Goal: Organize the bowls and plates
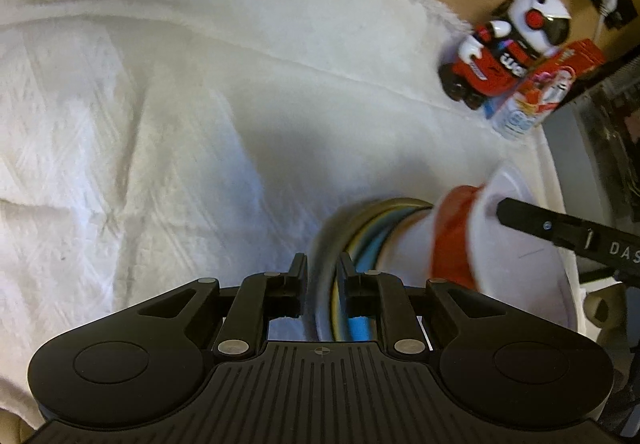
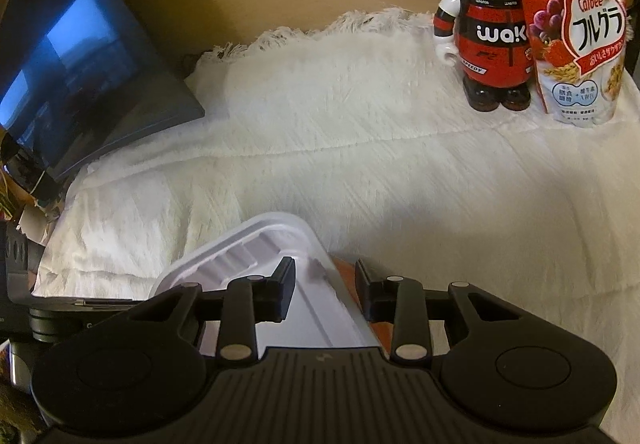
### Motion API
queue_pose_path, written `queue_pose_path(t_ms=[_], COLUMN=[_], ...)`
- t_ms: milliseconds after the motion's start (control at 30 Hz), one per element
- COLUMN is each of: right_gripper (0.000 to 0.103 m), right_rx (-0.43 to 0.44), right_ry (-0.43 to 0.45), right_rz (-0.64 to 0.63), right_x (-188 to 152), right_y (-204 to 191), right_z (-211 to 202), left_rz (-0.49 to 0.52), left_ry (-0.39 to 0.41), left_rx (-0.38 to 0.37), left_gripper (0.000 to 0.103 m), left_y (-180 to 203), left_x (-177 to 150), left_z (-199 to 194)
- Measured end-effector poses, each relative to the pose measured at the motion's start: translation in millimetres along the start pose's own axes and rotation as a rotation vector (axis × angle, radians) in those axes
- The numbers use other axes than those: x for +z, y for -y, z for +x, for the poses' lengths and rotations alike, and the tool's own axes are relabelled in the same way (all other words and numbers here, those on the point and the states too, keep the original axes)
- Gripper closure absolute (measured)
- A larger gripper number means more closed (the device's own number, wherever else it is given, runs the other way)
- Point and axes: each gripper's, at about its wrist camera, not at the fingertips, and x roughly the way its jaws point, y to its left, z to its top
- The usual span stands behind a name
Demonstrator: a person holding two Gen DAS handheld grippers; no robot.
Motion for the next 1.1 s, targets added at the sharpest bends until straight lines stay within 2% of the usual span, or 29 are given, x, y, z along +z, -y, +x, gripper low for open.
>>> queue_pose_path(t_ms=[133,200,300,400,500,633,800,1000,1100], right_gripper=[0.071,0.071,0.071,0.071,0.071,0.070,0.065,0.063,0.063], right_rx=[-0.007,-0.004,0.001,0.003,0.005,-0.011,-0.031,-0.004,0.037], right_ry=[0.001,-0.001,0.001,0.004,0.005,0.012,0.015,-0.018,-0.044], right_rz=[0.011,0.018,0.015,0.018,0.014,-0.037,-0.083,-0.105,-0.109], right_x=[3.8,4.4,3.7,3.4,1.9,-5.4,-14.9,-24.6,-30.3], right_y=[1.8,3.0,3.0,3.5,4.0,1.4,7.5,17.2,15.2], right_z=[4.3,4.7,4.2,3.6,0.2,-12.3,-28.3,-33.9,-33.5], left_rz=[-0.016,-0.015,0.037,0.066,0.059,0.094,0.102,0.047,0.034], left_ry=[0.022,0.053,0.096,0.051,-0.028,-0.057,-0.032,-0.015,0.000], left_rx=[-0.022,-0.055,-0.124,-0.197,-0.227,-0.191,-0.187,-0.137,-0.123], left_gripper=[0.086,0.086,0.086,0.086,0.086,0.086,0.085,0.086,0.087], left_y=[-2.6,0.4,17.3,32.8,42.1,54.7,54.8,44.3,39.2], left_x=[-1.9,-3.4,-7.0,-11.2,-17.6,-27.0,-32.1,-29.3,-25.2], left_z=[-11.7,-27.1,-52.5,-54.4,-43.2,-39.8,-50.0,-35.3,-28.1])
